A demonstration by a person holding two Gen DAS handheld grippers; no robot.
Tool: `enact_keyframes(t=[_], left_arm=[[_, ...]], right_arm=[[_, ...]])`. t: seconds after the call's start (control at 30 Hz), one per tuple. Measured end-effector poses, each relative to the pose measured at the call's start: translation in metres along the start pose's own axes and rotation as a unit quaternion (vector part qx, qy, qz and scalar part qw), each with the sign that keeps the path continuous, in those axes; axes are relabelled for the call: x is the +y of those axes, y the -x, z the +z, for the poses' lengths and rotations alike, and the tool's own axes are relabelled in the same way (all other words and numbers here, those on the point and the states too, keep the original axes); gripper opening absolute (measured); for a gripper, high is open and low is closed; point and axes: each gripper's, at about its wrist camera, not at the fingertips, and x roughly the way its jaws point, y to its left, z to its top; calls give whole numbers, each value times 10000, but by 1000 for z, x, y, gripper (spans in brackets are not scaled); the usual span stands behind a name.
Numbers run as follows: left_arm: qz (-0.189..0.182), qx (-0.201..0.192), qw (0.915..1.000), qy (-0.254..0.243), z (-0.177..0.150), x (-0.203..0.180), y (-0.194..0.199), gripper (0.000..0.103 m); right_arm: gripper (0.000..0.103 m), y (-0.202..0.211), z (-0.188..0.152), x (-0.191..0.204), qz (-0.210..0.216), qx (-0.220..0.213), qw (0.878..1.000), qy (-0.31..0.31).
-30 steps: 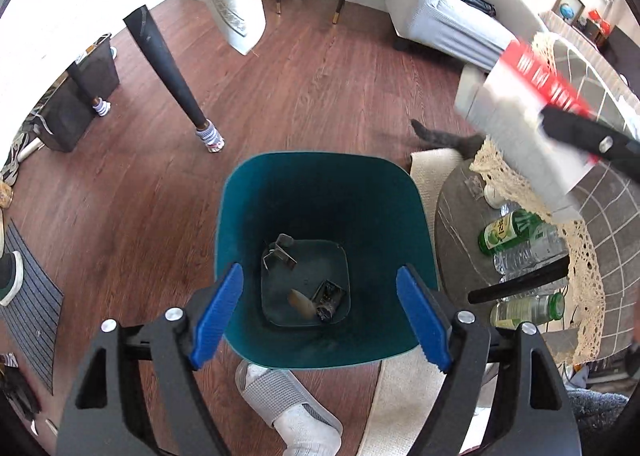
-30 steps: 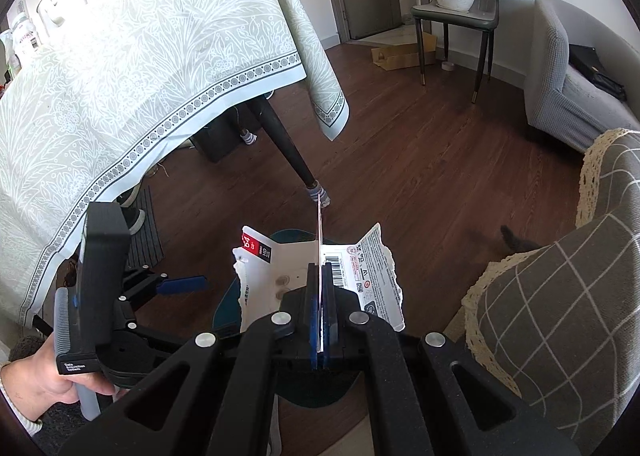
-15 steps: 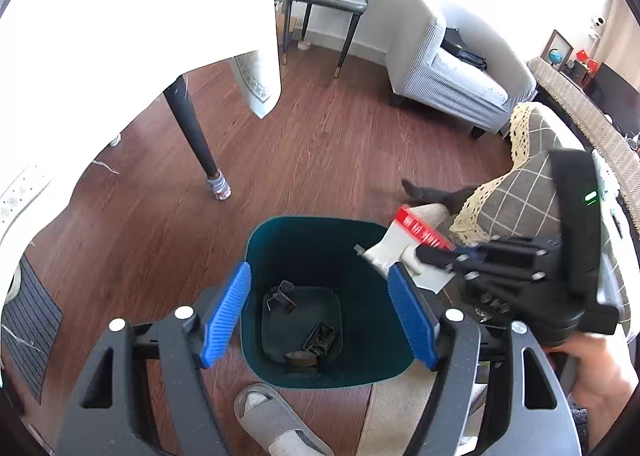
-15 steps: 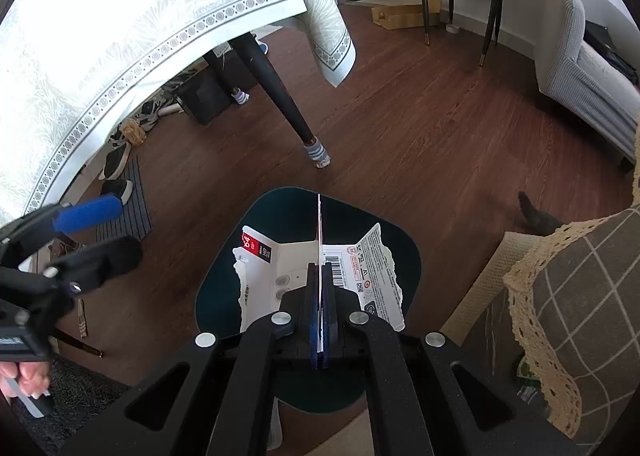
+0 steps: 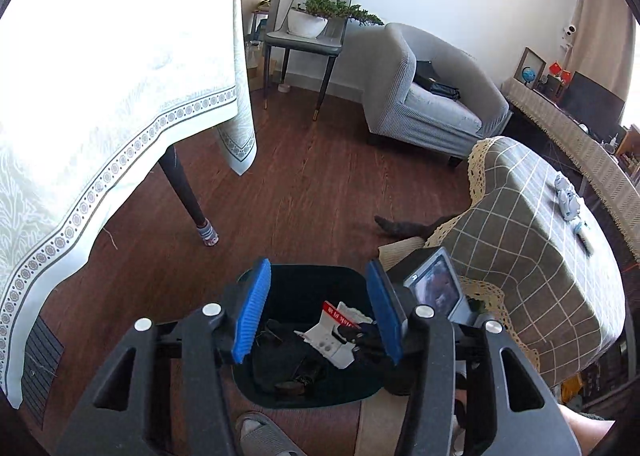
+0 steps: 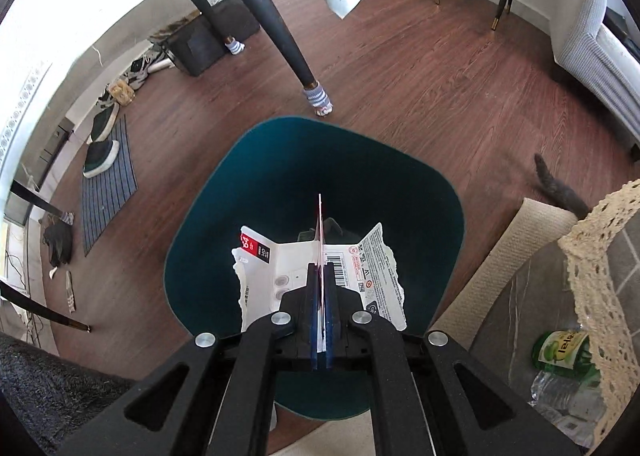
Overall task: Collect trash
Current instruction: 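Open the left gripper while the right gripper opens, dropping both into the bin, then move both open grippers back over the table toward the paper balls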
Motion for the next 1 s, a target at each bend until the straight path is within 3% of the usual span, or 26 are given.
enact_keyframes(t=[0.1, 0.2, 0.23, 0.57, 1.0], left_arm=[[-115, -116, 9999, -15, 5, -7, 9, 48], [-220, -240, 9995, -26, 8, -13, 17, 47], [-249, -274, 9993, -25, 9, -15, 19, 47], [-593, -514, 9969, 32, 15, -35, 31, 46], [-813, -916, 9925, 18, 28, -69, 41, 46]], right_arm=[[14, -8, -5, 3, 21, 106, 9999, 106], [39, -11, -10, 4, -65, 151, 9997, 172], [42, -10, -11, 4, -87, 142, 9997, 179], [43, 34, -25, -2, 52, -252, 9993, 267], [43, 141, -35, -9, 180, -1186, 9916, 485]])
